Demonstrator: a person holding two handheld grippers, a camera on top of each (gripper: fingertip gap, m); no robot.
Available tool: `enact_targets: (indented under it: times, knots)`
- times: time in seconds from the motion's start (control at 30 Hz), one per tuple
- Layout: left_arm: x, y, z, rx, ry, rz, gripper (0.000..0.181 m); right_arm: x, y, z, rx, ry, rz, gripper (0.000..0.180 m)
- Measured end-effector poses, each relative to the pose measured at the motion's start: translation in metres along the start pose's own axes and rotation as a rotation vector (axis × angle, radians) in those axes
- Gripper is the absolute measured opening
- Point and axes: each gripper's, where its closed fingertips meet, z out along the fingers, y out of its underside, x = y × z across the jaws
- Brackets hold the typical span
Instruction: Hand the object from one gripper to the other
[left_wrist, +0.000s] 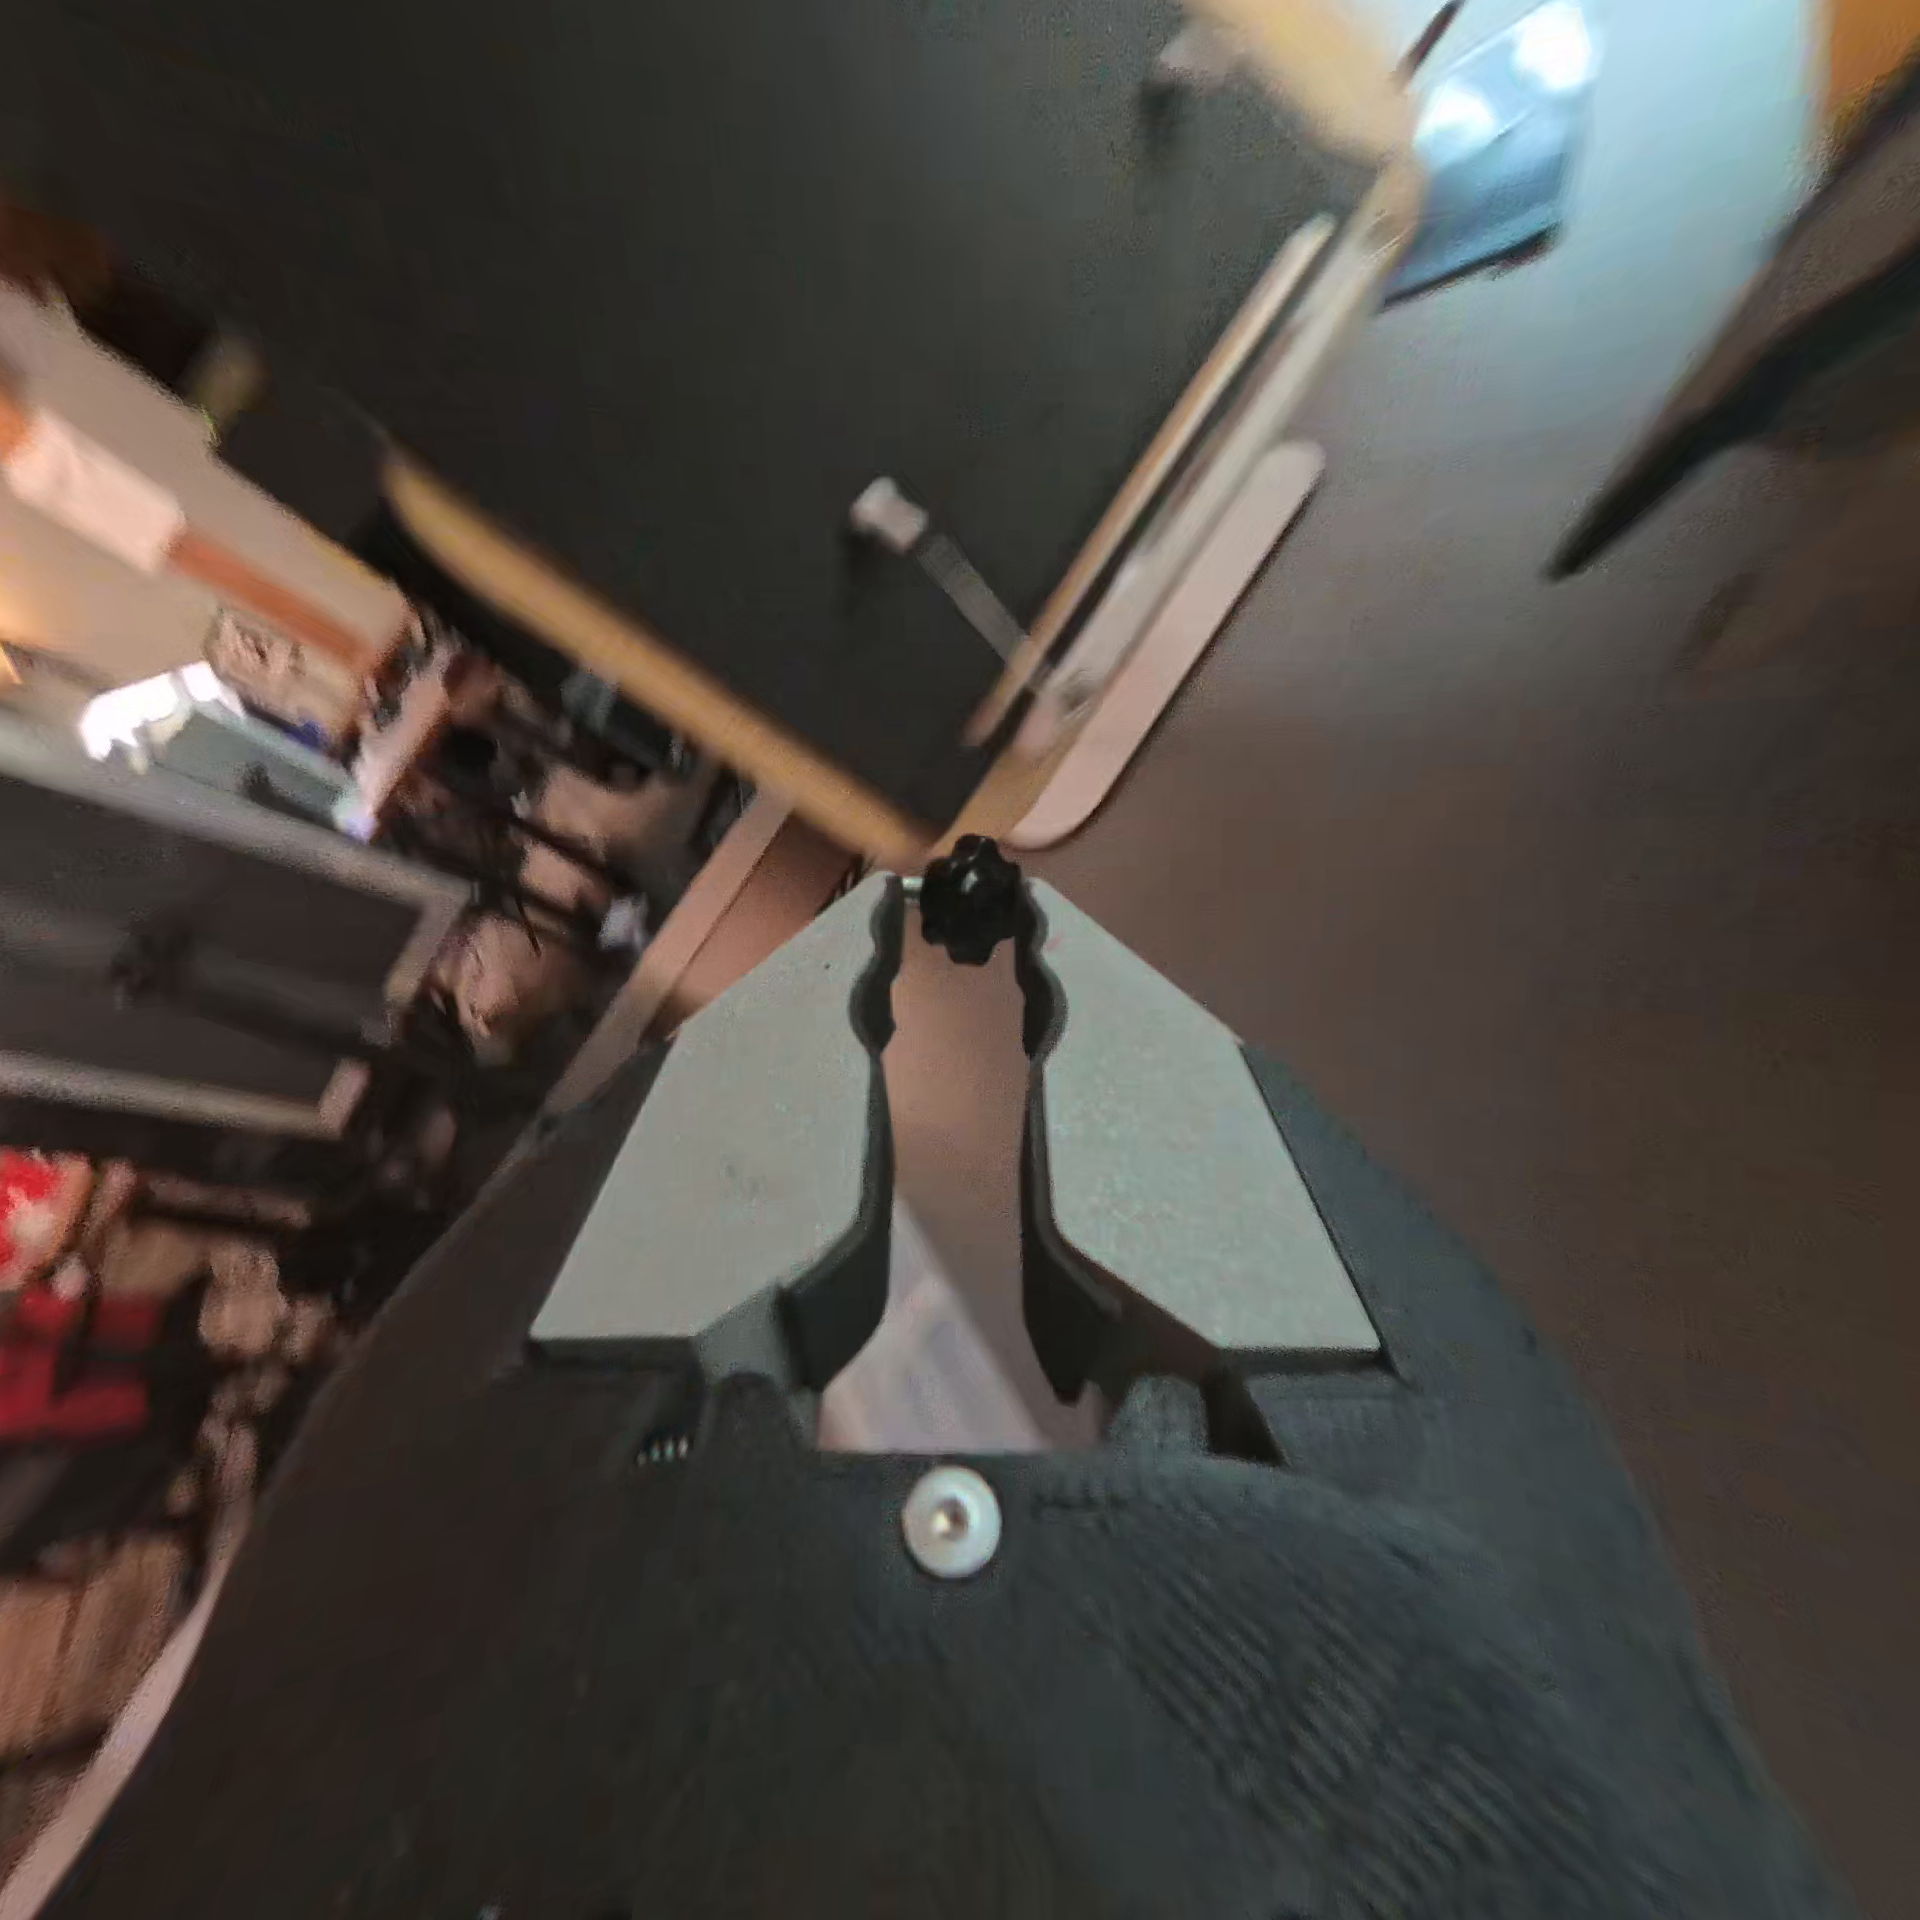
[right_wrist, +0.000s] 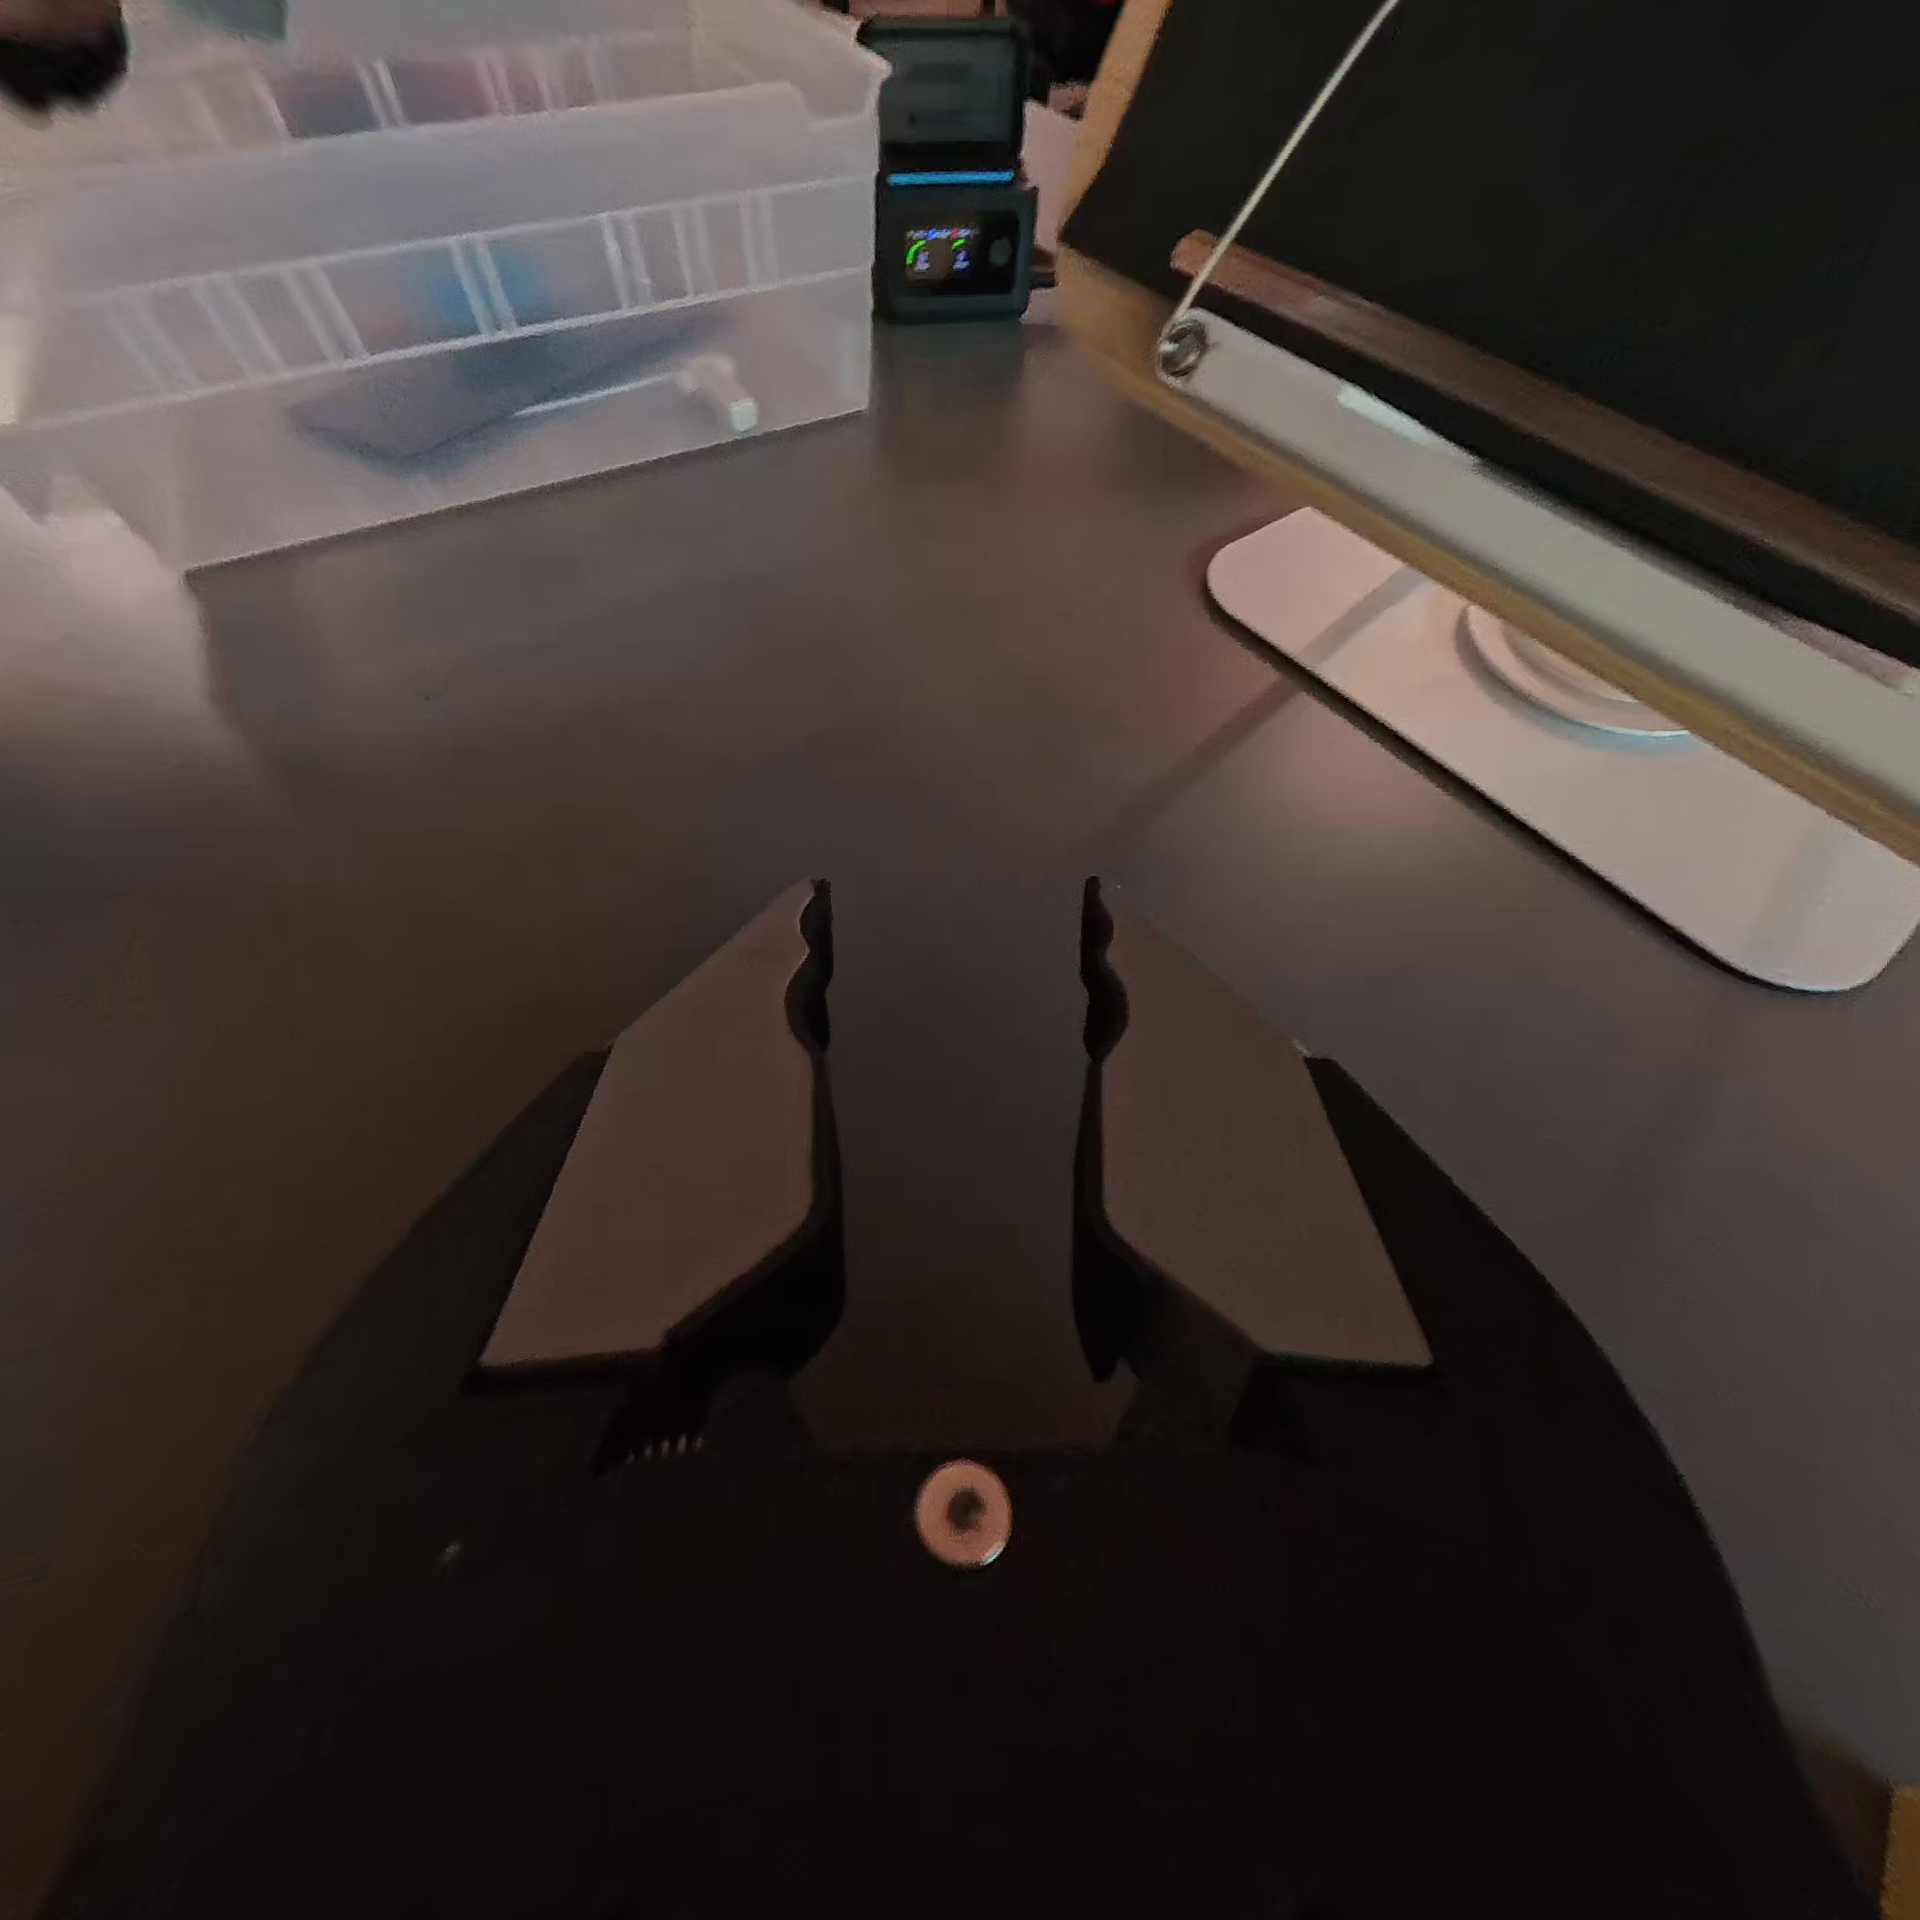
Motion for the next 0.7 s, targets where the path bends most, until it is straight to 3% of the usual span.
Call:
enact_targets:
  times: [0.1, 0.23, 0.7]
  knots:
    - [0.066, -0.027, 0.014, 0.159, -0.064, 0.185, 0.018, 0.016, 0.001, -0.004, 0.036, 0.058, 0.059, 0.048]
    - [0.135, -0.021, 0.044, 0.205, -0.020, 0.320, 0.018, 0.040, -0.001, -0.013, 0.075, 0.163, 0.067, 0.053]
    - [0.163, -0.054, 0.014, 0.430, 0.053, 0.260, 0.017, 0.043, -0.016, 0.007, 0.126, 0.078, 0.099, 0.061]
